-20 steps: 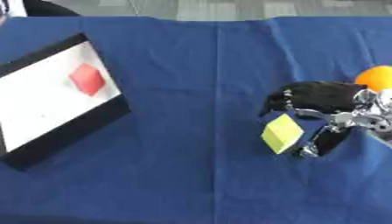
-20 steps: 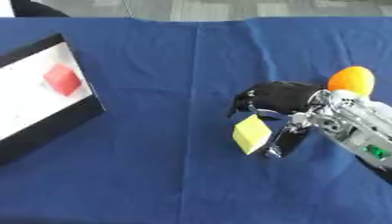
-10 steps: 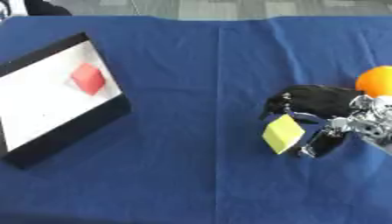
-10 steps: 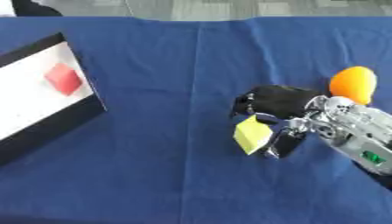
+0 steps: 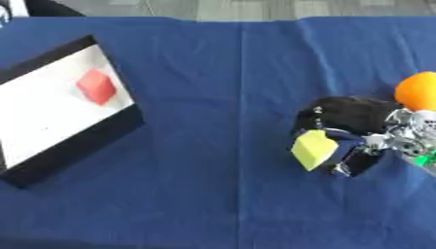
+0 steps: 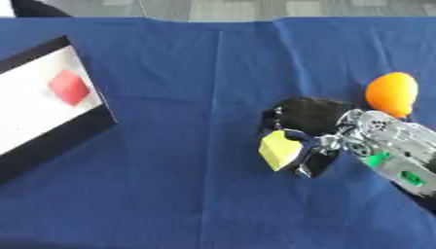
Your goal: Pick up the objects with one hand, pass them to the other hand, and then place them into the box on the other side of the table.
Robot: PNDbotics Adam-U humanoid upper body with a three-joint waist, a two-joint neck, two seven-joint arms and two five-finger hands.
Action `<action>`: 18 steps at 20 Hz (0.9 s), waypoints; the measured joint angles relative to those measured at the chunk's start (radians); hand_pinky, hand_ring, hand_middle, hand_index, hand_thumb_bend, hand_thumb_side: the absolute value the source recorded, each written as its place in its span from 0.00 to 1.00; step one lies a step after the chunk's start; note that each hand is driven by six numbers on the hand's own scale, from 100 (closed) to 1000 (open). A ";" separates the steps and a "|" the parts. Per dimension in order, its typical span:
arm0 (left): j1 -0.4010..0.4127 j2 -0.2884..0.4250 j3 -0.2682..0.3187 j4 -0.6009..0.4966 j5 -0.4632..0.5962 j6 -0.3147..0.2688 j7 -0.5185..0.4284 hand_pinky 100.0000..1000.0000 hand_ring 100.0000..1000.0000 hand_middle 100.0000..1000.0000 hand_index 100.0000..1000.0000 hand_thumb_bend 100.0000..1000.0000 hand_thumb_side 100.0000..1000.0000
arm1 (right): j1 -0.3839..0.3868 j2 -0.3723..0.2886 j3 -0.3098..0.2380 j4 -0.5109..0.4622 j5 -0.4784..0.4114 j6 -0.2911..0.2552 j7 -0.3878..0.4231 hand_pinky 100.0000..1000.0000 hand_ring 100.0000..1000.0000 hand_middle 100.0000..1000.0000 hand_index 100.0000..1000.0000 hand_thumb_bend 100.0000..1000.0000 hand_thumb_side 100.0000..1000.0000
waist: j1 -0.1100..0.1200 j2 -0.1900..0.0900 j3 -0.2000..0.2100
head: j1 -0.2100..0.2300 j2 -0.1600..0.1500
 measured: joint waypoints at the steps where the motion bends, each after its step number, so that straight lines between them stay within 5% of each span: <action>1: 0.000 0.000 -0.001 0.000 -0.001 -0.001 -0.001 0.84 0.73 0.67 0.76 0.00 0.52 | 0.000 0.000 -0.003 0.000 0.003 0.002 0.001 0.93 0.81 0.74 0.80 0.44 0.01 | 0.000 0.000 -0.001 | -0.001 0.000; 18: 0.013 0.000 -0.001 0.000 -0.015 -0.007 -0.008 0.84 0.73 0.68 0.76 0.00 0.52 | 0.017 -0.011 -0.031 0.000 0.010 0.063 -0.008 0.92 0.80 0.73 0.79 0.42 0.00 | 0.000 0.010 -0.003 | -0.009 0.000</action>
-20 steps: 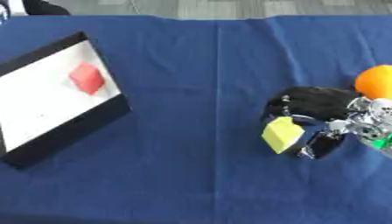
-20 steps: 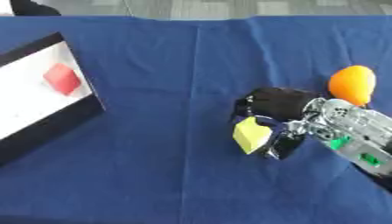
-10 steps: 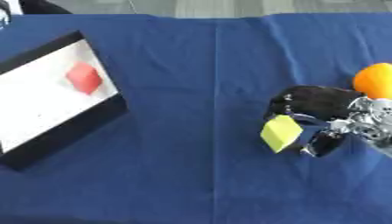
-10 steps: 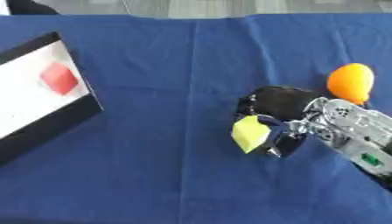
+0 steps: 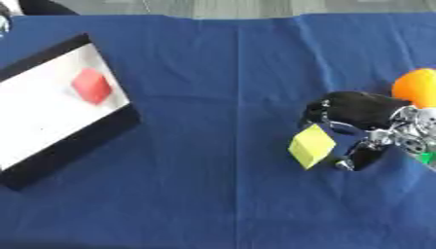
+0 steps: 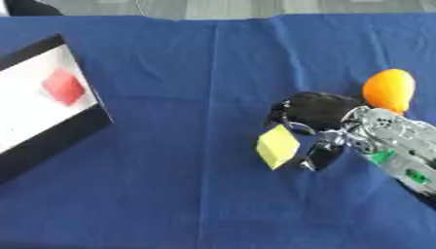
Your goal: Pick up the objects with one hand, pass them to the other hand, and then place them into the box on the other side of the table.
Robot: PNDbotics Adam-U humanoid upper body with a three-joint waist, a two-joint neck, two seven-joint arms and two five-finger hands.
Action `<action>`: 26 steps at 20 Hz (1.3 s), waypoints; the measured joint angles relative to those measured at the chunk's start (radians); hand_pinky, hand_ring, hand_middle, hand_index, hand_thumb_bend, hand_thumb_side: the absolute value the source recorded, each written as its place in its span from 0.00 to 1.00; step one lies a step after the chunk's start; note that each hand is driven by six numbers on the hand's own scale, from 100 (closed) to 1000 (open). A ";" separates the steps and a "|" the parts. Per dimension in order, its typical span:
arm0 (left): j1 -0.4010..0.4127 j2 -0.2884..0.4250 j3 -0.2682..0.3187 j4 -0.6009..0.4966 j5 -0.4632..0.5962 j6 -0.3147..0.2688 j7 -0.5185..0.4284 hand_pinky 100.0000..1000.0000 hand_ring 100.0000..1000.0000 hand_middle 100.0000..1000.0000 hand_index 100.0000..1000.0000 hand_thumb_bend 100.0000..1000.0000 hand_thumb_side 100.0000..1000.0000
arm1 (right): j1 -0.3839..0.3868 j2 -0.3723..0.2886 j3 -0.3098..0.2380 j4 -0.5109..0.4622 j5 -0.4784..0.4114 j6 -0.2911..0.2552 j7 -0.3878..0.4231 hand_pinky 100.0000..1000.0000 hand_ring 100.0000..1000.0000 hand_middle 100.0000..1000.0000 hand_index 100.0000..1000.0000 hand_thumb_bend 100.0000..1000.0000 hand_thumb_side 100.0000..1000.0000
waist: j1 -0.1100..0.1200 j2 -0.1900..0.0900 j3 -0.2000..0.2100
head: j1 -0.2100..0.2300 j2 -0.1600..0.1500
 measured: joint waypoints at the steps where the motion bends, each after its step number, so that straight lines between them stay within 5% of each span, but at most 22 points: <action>1: 0.001 0.000 0.000 0.000 0.000 0.000 0.000 0.84 0.73 0.68 0.76 0.00 0.52 | 0.000 0.000 0.000 0.000 -0.001 0.001 -0.002 0.92 0.80 0.73 0.78 0.42 0.00 | 0.000 0.000 0.000 | 0.000 0.000; 14: 0.001 0.000 0.000 0.006 -0.005 -0.001 0.001 0.84 0.73 0.68 0.76 0.00 0.51 | 0.001 0.000 0.003 0.000 -0.016 0.015 -0.006 0.91 0.76 0.66 0.66 0.38 0.00 | 0.000 0.002 0.006 | -0.003 0.000; 20: 0.001 0.000 0.000 0.006 -0.007 -0.002 0.000 0.84 0.73 0.68 0.76 0.00 0.52 | 0.006 0.000 0.004 0.000 -0.016 0.025 -0.012 0.90 0.70 0.56 0.57 0.21 0.00 | 0.000 0.002 0.007 | -0.003 0.000; 26: 0.001 0.000 0.000 0.006 -0.007 -0.004 -0.002 0.84 0.73 0.67 0.76 0.00 0.51 | 0.008 0.000 0.001 0.000 -0.043 0.031 -0.017 0.88 0.67 0.51 0.52 0.19 0.00 | 0.000 0.002 0.007 | 0.002 0.000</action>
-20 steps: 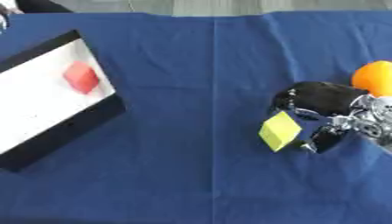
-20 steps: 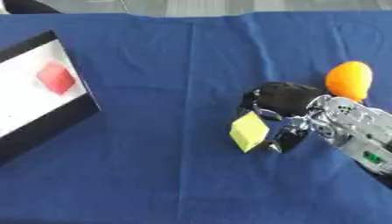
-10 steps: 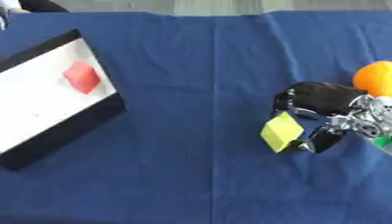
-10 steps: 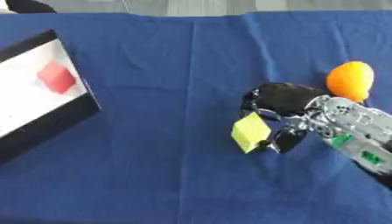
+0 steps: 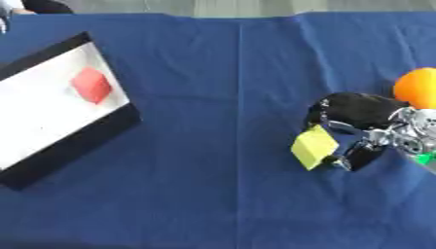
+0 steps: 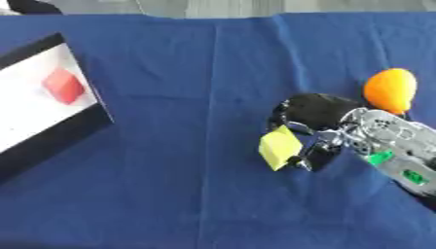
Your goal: Pick up the objects with one hand, pass them to the other hand, and then place them into the box on the other side of the table.
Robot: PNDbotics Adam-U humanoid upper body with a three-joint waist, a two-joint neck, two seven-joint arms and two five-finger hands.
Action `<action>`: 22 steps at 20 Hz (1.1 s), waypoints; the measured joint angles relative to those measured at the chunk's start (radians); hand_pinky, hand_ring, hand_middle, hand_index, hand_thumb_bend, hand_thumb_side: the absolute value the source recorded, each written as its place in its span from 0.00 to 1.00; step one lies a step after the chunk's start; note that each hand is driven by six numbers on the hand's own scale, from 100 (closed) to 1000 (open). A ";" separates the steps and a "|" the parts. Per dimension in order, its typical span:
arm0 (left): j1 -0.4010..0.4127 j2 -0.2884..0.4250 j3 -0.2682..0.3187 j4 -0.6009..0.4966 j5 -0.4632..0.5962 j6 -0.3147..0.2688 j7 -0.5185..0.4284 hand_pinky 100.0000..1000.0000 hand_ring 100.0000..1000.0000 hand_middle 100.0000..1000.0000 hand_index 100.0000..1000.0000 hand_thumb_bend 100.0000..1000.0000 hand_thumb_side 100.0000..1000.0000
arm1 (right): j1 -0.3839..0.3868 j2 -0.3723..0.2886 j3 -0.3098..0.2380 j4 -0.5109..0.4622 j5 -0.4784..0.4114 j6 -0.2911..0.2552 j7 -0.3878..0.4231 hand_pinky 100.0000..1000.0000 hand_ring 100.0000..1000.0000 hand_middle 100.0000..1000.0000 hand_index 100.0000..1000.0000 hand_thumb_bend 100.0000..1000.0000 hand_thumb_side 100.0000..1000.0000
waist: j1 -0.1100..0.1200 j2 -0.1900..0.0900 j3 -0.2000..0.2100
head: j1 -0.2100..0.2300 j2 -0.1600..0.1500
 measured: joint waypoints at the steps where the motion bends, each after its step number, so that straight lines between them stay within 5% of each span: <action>1: 0.000 0.000 0.000 0.000 0.000 0.000 0.000 0.84 0.73 0.67 0.76 0.00 0.51 | 0.000 -0.001 -0.005 0.000 -0.006 -0.001 -0.004 0.88 0.67 0.50 0.52 0.19 0.00 | 0.000 0.000 0.000 | 0.002 0.000; 10: 0.002 0.000 0.000 0.000 0.006 -0.003 0.005 0.84 0.72 0.67 0.75 0.00 0.47 | -0.021 -0.017 -0.072 0.000 -0.200 0.030 -0.155 0.79 0.63 0.49 0.53 0.17 0.00 | 0.000 0.000 -0.009 | 0.011 0.000; 22: -0.040 0.000 -0.001 -0.014 0.026 -0.008 0.019 0.84 0.72 0.66 0.75 0.00 0.42 | -0.057 0.008 -0.035 0.000 -0.755 0.257 -0.534 0.65 0.57 0.48 0.53 0.10 0.00 | 0.000 -0.002 -0.007 | 0.012 0.000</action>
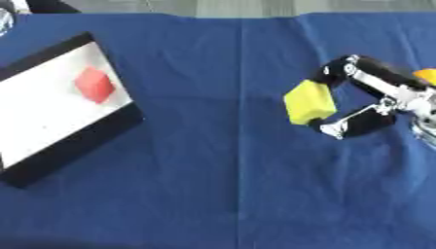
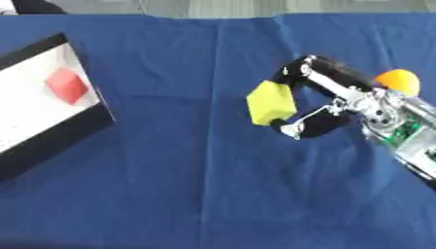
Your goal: Pick up the objects with one hand, pass them to the other hand, and then place them into the box on the other side of the table.
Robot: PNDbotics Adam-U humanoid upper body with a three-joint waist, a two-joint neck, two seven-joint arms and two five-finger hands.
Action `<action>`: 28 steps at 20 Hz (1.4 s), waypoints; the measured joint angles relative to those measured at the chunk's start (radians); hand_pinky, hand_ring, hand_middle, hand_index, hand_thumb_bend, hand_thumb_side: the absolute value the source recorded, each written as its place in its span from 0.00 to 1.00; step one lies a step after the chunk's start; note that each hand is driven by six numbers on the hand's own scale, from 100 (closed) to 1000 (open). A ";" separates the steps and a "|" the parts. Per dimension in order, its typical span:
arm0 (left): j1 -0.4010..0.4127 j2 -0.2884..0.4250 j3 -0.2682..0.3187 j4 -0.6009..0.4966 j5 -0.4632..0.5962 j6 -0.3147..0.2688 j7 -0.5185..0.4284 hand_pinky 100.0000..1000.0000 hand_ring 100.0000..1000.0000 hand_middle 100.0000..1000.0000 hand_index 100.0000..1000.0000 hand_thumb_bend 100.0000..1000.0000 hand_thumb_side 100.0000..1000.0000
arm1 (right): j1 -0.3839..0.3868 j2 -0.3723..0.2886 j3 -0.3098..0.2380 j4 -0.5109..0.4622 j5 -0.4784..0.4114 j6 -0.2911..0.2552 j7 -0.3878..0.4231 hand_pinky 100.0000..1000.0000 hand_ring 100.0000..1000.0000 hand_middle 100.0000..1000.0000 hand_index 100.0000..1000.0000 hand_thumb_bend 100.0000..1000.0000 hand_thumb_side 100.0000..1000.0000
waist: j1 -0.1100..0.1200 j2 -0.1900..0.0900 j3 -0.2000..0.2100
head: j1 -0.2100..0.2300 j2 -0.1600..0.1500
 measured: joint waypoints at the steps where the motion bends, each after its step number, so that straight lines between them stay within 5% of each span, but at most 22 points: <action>1: -0.007 0.000 -0.001 -0.002 0.000 -0.001 -0.001 0.84 0.72 0.66 0.75 0.00 0.41 | -0.003 0.005 0.007 0.000 -0.028 0.011 -0.034 0.65 0.57 0.48 0.53 0.10 0.00 | 0.000 0.000 0.001 | 0.000 0.000; 12: -0.074 -0.027 -0.037 -0.107 0.021 -0.006 -0.053 0.83 0.72 0.66 0.76 0.00 0.41 | -0.030 0.050 0.081 0.000 -0.213 0.021 -0.330 0.63 0.56 0.48 0.53 0.10 0.00 | 0.000 0.000 0.027 | -0.004 0.000; 18: -0.118 -0.039 -0.072 -0.164 0.030 -0.042 -0.116 0.83 0.72 0.68 0.80 0.00 0.43 | -0.036 0.066 0.102 0.000 -0.235 0.009 -0.369 0.62 0.55 0.48 0.52 0.09 0.00 | 0.000 0.000 0.038 | -0.009 0.000; 28: -0.226 -0.096 -0.166 -0.170 0.034 -0.220 -0.261 0.84 0.75 0.74 0.88 0.00 0.45 | -0.052 0.096 0.114 0.000 -0.182 -0.066 -0.376 0.62 0.55 0.47 0.52 0.08 0.00 | 0.000 0.000 0.048 | -0.018 0.000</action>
